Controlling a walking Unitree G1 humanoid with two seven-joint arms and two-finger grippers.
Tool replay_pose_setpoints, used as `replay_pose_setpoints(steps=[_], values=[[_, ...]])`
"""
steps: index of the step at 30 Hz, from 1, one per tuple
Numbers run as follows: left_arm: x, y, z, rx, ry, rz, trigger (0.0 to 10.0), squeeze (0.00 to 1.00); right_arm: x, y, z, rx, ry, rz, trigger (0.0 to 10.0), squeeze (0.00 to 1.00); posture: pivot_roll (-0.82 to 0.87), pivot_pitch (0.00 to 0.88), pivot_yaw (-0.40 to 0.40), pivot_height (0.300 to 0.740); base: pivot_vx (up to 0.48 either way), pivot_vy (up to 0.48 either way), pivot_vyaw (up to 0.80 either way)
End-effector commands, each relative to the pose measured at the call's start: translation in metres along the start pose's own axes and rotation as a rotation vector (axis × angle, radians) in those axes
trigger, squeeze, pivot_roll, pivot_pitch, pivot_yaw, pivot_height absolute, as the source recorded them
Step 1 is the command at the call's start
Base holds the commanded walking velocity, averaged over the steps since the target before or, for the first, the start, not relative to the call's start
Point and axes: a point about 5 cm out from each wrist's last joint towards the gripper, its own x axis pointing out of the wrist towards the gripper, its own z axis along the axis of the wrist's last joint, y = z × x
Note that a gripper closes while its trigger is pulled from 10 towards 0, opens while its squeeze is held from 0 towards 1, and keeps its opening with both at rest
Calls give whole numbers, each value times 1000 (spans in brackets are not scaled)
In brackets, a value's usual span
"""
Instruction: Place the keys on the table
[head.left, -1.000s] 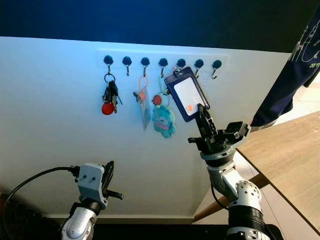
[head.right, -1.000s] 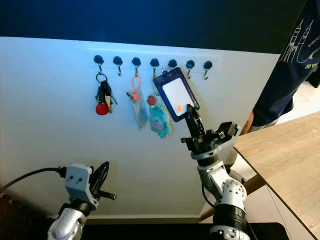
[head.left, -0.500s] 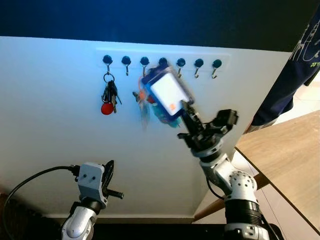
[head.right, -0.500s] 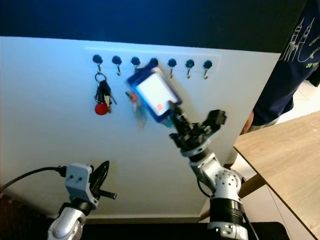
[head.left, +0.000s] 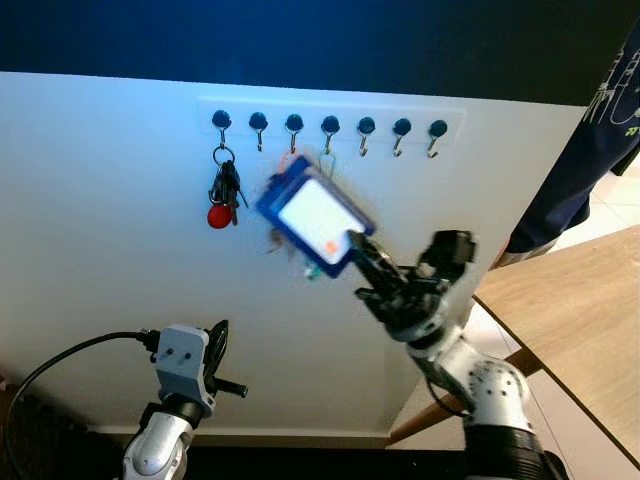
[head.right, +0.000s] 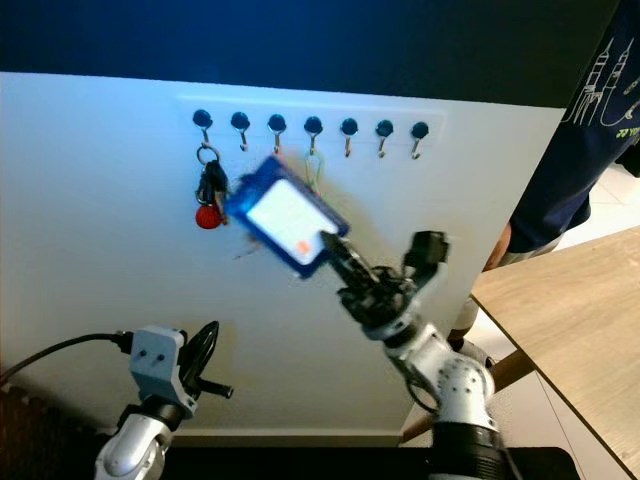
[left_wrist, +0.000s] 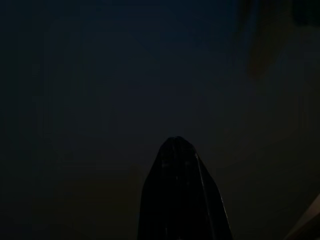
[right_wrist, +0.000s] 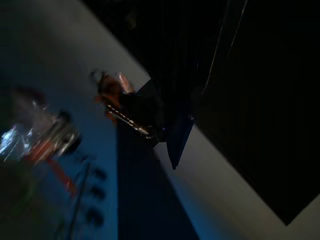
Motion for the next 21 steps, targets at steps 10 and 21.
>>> replay_pose_setpoints(steps=[10, 21], values=[[-2, -9, -5, -11, 31, -61, 10000, 0, -23, 17, 38, -254, -19, -120, 10000, 0, 134, 67, -65, 740, 0, 0, 0], [-8, -7, -18, 14, 84, -58, 10000, 0, -67, -20, -18, -372, 546, -445, 10000, 0, 132, 56, -67, 740, 0, 0, 0]])
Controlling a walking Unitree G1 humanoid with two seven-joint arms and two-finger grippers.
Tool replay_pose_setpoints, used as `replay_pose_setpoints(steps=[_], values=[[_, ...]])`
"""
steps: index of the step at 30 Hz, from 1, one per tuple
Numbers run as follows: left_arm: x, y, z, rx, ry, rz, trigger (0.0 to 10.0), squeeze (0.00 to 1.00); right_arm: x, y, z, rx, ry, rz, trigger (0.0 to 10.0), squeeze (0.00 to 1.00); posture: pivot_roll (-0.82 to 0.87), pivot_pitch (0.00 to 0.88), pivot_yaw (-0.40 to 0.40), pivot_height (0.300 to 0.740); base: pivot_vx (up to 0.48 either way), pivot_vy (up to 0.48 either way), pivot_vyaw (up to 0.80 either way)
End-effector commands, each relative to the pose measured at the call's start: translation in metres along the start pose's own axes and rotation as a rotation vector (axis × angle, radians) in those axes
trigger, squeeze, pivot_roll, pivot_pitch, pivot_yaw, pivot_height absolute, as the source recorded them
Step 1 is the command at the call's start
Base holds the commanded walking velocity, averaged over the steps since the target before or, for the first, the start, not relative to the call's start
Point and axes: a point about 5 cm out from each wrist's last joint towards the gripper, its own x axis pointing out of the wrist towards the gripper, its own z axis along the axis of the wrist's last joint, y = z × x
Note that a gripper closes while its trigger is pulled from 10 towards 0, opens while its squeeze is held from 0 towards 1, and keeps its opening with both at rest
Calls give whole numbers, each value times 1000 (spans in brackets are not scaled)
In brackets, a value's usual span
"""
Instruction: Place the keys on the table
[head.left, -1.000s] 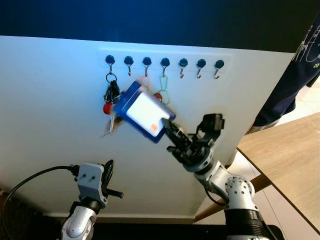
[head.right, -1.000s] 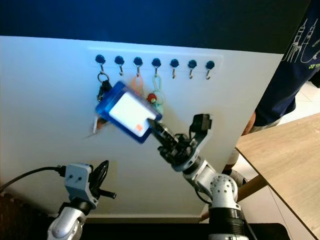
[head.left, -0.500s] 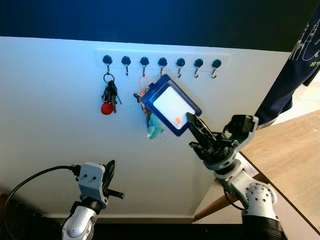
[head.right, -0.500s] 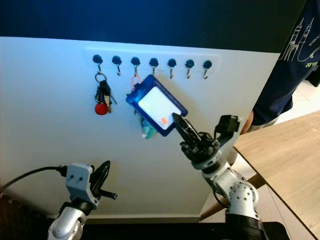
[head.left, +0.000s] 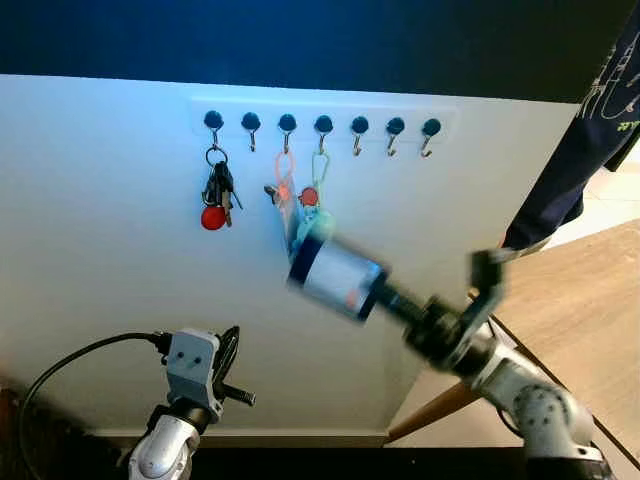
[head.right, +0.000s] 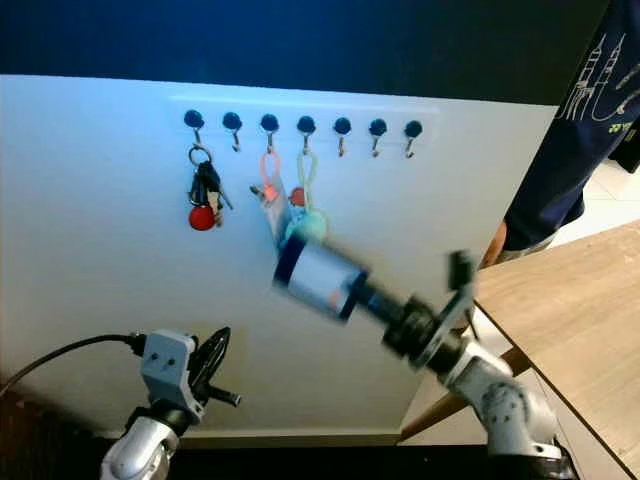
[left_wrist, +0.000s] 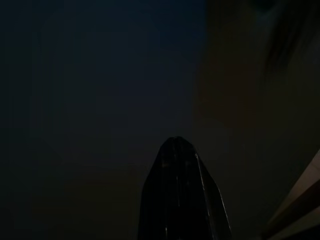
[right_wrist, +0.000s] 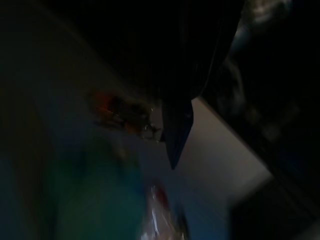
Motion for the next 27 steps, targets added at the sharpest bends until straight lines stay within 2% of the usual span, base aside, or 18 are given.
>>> replay_pose_setpoints(steps=[1, 2, 3, 5, 6, 7, 8, 9, 10, 11, 12, 13, 14, 16, 20, 24, 27], values=[[-6, 1, -8, 15, 34, 3, 10000, 0, -2, -3, -14, -14, 63, -10, 10000, 0, 132, 56, -67, 740, 0, 0, 0], [-9, 4, -13, 23, 58, 16, 10000, 0, -4, -11, -34, -32, 164, -68, 10000, 0, 133, 53, -69, 740, 0, 0, 0], [-9, 4, -13, 23, 58, 16, 10000, 0, -4, -11, -34, -32, 164, -68, 10000, 0, 133, 53, -69, 740, 0, 0, 0], [-12, 6, -18, 40, 89, 28, 10000, 0, -6, -17, -48, -41, 238, -115, 10000, 0, 133, 52, -69, 740, 0, 0, 0], [-14, 7, -27, 52, 140, 32, 10000, 0, -7, -22, -58, -64, 283, -155, 10000, 0, 134, 51, -70, 740, 0, 0, 0], [-14, 7, -27, 52, 140, 32, 10000, 0, -7, -22, -58, -64, 283, -155, 10000, 0, 134, 51, -70, 740, 0, 0, 0], [-17, 9, -39, 87, 215, 42, 10000, 0, -9, -33, -70, -94, 328, -250, 10000, 0, 134, 50, -72, 740, 0, 0, 0], [-17, 9, -39, 87, 215, 42, 10000, 0, -9, -33, -70, -94, 328, -250, 10000, 0, 134, 50, -72, 740, 0, 0, 0], [-19, 11, -48, 114, 265, 47, 10000, 0, -10, -39, -77, -118, 357, -312, 10000, 0, 133, 50, -72, 740, 0, 0, 0], [-26, 17, -64, 157, 351, 91, 10000, 0, -15, -54, -89, -149, 356, -463, 10000, 0, 130, 49, -74, 740, 0, 0, 0], [-26, 17, -64, 157, 351, 91, 10000, 0, -15, -54, -89, -149, 356, -463, 10000, 0, 130, 49, -74, 740, 0, 0, 0], [-33, 23, -78, 159, 428, 149, 10000, 0, -23, -66, -100, -151, 332, -612, 10000, 0, 129, 50, -73, 740, 0, 0, 0], [-33, 23, -78, 159, 428, 149, 10000, 0, -23, -66, -100, -151, 332, -612, 10000, 0, 129, 50, -73, 740, 0, 0, 0], [-45, 34, -96, 133, 531, 269, 10000, 0, -46, -81, -121, -172, 305, -910, 10000, 0, 133, 49, -74, 740, 0, 0, 0], [-47, 36, -101, 130, 557, 286, 10000, 0, -56, -81, -133, -205, 344, -985, 10000, 0, 128, 48, -70, 740, 0, 0, 0], [-48, 27, -108, 90, 587, 227, 10000, 0, -71, -76, -157, -197, 413, -1040, 10000, 0, 128, 48, -66, 740, 0, 0, 0], [-48, 24, -111, 71, 599, 215, 10000, 0, -77, -75, -164, -197, 442, -1067, 10000, 0, 128, 48, -66, 740, 0, 0, 0]])
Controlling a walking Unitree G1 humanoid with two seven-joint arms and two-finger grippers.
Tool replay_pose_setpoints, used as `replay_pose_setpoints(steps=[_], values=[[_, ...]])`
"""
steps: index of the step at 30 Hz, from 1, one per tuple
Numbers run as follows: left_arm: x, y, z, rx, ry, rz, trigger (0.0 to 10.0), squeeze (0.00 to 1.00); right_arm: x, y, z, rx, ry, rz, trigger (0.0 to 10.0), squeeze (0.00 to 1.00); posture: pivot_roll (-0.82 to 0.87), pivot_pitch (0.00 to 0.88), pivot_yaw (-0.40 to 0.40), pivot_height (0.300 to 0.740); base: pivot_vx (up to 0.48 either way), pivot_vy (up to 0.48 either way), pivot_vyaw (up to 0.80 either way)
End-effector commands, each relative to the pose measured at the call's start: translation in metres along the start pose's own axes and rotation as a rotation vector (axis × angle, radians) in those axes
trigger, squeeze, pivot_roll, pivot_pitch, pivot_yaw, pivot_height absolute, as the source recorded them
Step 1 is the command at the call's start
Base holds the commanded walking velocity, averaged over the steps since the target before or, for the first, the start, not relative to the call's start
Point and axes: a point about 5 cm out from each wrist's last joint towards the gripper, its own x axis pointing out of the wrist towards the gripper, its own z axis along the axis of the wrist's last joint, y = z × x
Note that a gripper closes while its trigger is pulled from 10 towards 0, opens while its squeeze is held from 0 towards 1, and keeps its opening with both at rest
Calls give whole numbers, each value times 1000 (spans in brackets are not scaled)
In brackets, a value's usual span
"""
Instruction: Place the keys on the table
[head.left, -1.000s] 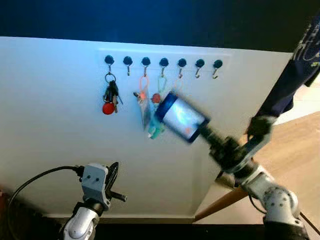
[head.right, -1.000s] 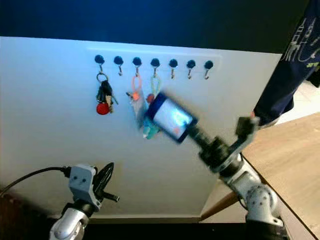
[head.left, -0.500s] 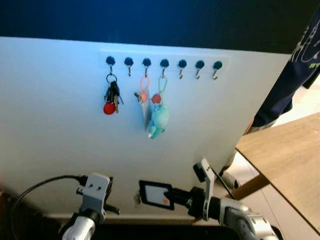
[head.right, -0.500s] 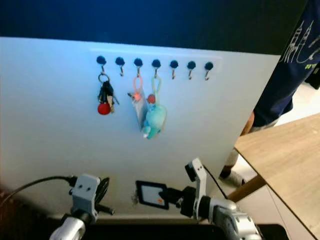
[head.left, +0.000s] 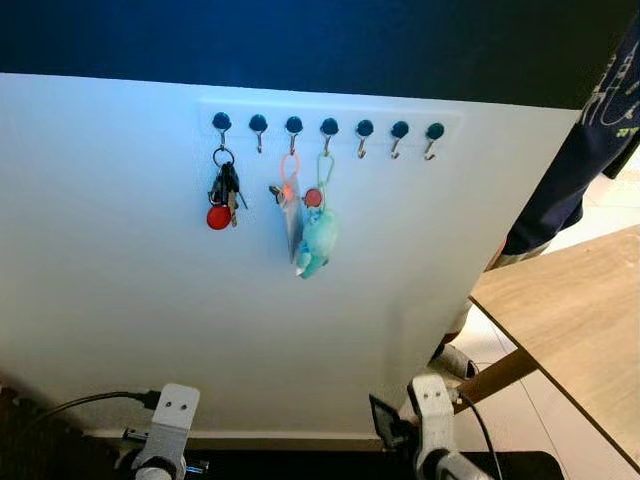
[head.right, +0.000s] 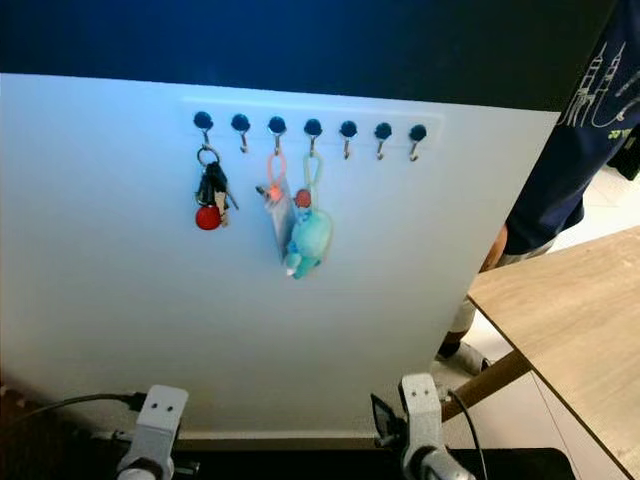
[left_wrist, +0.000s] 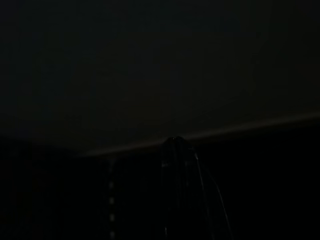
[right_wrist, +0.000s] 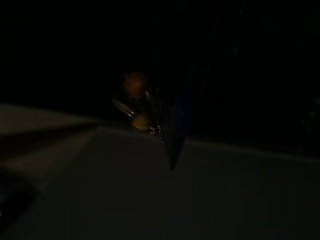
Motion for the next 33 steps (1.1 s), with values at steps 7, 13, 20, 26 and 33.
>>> replay_pose_setpoints(steps=[7, 13, 20, 26, 33], values=[[0, -8, -12, -46, 39, 11, 10000, 0, -6, -8, -25, 21, 48, -105, 10000, 0, 113, 53, -59, 740, 0, 0, 0], [0, -10, -13, -54, 38, -20, 10000, 0, -8, -8, -31, 21, 48, -134, 10000, 0, 112, 55, -61, 740, 0, 0, 0], [-1, -11, -16, -59, 39, -23, 10000, 0, -8, -5, -33, 53, 51, -139, 10000, 0, 111, 56, -61, 740, 0, 0, 0], [-2, -11, -17, -56, 41, -25, 10000, 0, -7, -3, -35, 56, 59, -132, 10000, 0, 110, 57, -62, 740, 0, 0, -75], [-2, -12, -18, -52, 39, -29, 10000, 0, -7, -3, -34, 58, 58, -129, 10000, 0, 113, 57, -65, 740, 0, 0, -605]])
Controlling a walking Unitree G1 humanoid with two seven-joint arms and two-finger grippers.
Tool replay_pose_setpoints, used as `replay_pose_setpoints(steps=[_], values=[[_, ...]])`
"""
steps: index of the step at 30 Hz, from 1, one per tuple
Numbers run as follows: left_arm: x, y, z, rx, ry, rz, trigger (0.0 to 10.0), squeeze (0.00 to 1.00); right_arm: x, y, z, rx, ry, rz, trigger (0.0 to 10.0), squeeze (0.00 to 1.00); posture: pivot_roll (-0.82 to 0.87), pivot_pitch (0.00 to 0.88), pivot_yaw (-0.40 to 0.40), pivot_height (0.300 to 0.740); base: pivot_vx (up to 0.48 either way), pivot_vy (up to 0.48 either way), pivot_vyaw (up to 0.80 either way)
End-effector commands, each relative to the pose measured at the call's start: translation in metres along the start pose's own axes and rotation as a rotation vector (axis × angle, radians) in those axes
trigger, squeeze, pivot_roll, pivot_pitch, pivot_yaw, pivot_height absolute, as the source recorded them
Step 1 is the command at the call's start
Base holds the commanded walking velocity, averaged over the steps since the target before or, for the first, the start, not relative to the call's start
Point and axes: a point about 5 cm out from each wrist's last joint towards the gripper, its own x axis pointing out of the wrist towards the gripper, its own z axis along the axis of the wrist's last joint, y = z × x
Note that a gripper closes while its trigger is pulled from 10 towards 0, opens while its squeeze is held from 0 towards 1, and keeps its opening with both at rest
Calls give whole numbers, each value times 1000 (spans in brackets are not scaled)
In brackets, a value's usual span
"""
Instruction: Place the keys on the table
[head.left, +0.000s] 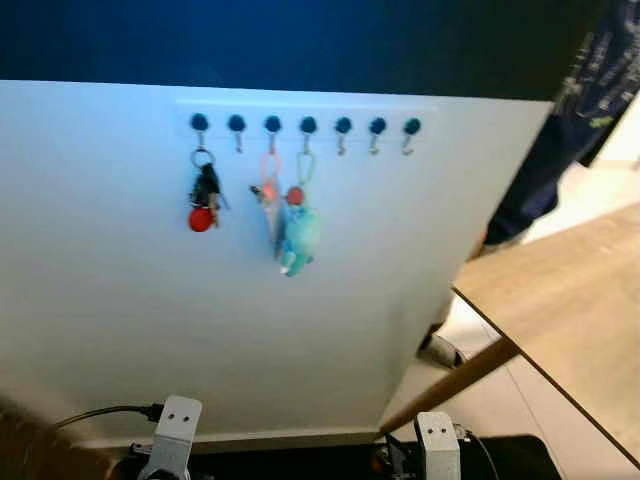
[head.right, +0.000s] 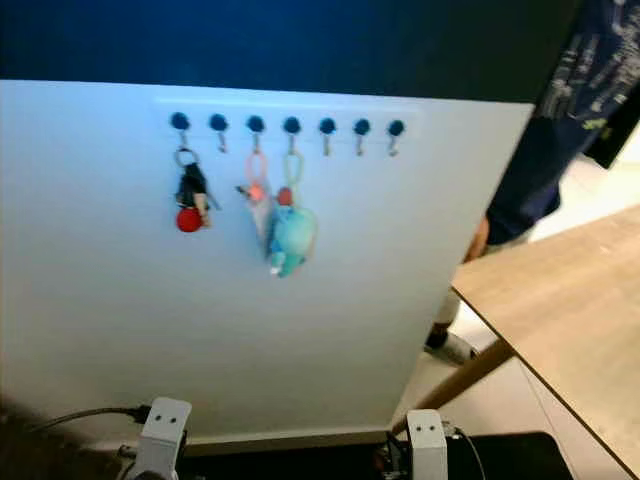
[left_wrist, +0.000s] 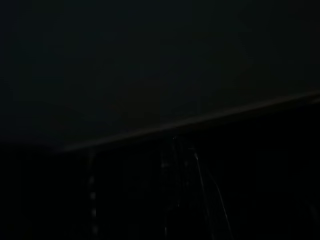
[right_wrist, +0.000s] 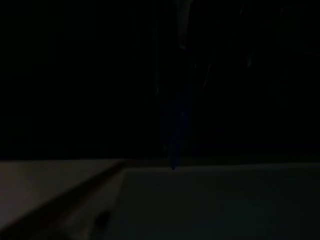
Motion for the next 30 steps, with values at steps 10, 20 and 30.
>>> replay_pose_setpoints(steps=[10, 20, 30], values=[[0, -5, -2, 0, -2, -19, 10000, 0, -2, -4, -5, 4, 10, -7, 10000, 0, 117, 55, -68, 740, 0, 0, -658], [-2, -4, -3, 4, -7, -21, 10000, 0, -1, -3, -3, 4, 4, 0, 10000, 0, 121, 52, -69, 740, 0, 0, -674], [-2, -4, -3, 0, -13, -18, 10000, 0, 0, -1, -1, 2, 1, 6, 10000, 0, 124, 45, -73, 740, 0, 0, -681]])
